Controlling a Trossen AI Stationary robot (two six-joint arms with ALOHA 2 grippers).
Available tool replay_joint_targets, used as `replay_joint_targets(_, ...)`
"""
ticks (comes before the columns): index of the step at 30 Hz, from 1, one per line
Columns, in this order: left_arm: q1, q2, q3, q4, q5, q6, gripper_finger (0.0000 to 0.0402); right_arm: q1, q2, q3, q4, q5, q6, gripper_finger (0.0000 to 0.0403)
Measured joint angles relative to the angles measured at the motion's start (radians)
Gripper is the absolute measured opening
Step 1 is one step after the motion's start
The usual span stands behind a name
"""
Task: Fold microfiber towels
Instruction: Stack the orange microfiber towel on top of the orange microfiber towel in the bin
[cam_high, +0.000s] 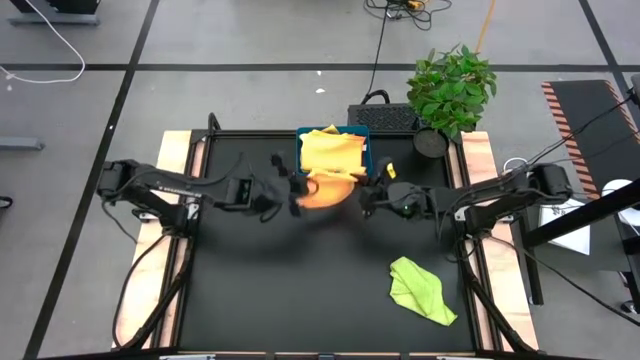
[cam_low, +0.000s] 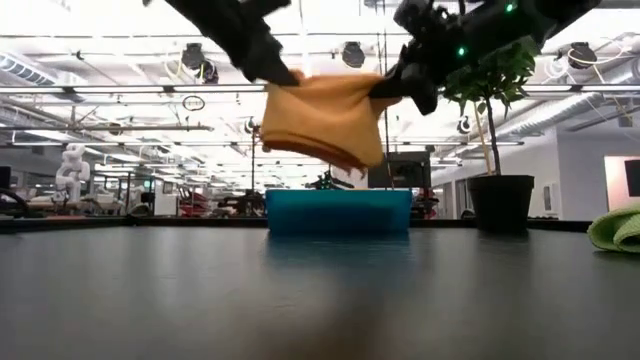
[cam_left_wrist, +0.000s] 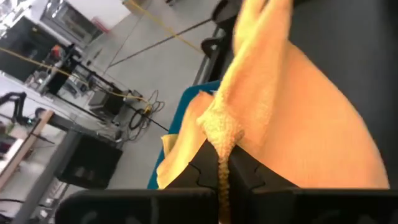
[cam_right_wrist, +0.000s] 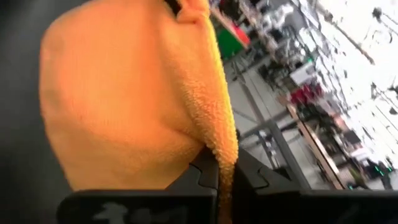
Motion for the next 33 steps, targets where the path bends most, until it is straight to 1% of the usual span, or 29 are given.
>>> replay_joint_targets(3, 0.091, 0.003, -0.052, 0.141, 0.066, 0.033, 0.0005, -0.056, -0.004, 0.001, -0.042, -0.003, 0.003, 0.0001)
replay_joint_targets(6, 0.184, 0.003, -0.102, 0.265, 0.180, 0.031, 0.0004, -0.111, -0.005, 0.002, -0.070, -0.016, 0.004, 0.0000)
replay_joint_targets(9, 0.263, 0.008, -0.138, 0.352, 0.291, 0.009, 0.0005, -0.163, -0.005, 0.002, -0.080, -0.031, 0.026, 0.0000)
replay_joint_targets(11, 0.302, 0.041, -0.150, 0.401, 0.328, 0.000, 0.0004, -0.198, -0.005, 0.003, -0.082, -0.043, 0.059, 0.0000)
replay_joint_targets(12, 0.321, 0.056, -0.157, 0.413, 0.343, -0.003, 0.0004, -0.217, -0.005, 0.003, -0.086, -0.070, 0.081, 0.0000)
replay_joint_targets(15, 0.362, 0.105, -0.158, 0.456, 0.362, 0.008, 0.0005, -0.279, -0.003, 0.001, -0.093, -0.192, 0.148, 0.0000)
replay_joint_targets(16, 0.373, 0.122, -0.157, 0.471, 0.363, 0.013, 0.0005, -0.299, 0.004, 0.002, -0.085, -0.213, 0.163, 0.0000)
replay_joint_targets(19, 0.398, 0.175, -0.158, 0.532, 0.370, 0.023, 0.0003, -0.352, 0.030, 0.001, -0.094, -0.221, 0.170, 0.0000)
replay_joint_targets(24, 0.439, 0.225, -0.159, 0.586, 0.380, 0.038, 0.0006, -0.430, 0.087, 0.002, -0.058, -0.322, 0.181, 0.0000)
replay_joint_targets(28, 0.456, 0.225, -0.160, 0.580, 0.384, 0.038, 0.0004, -0.456, 0.138, 0.002, -0.002, -0.336, 0.166, 0.0000)
replay_joint_targets(33, 0.464, 0.210, -0.161, 0.592, 0.373, 0.063, 0.0006, -0.475, 0.164, 0.001, 0.084, -0.344, 0.130, 0.0000)
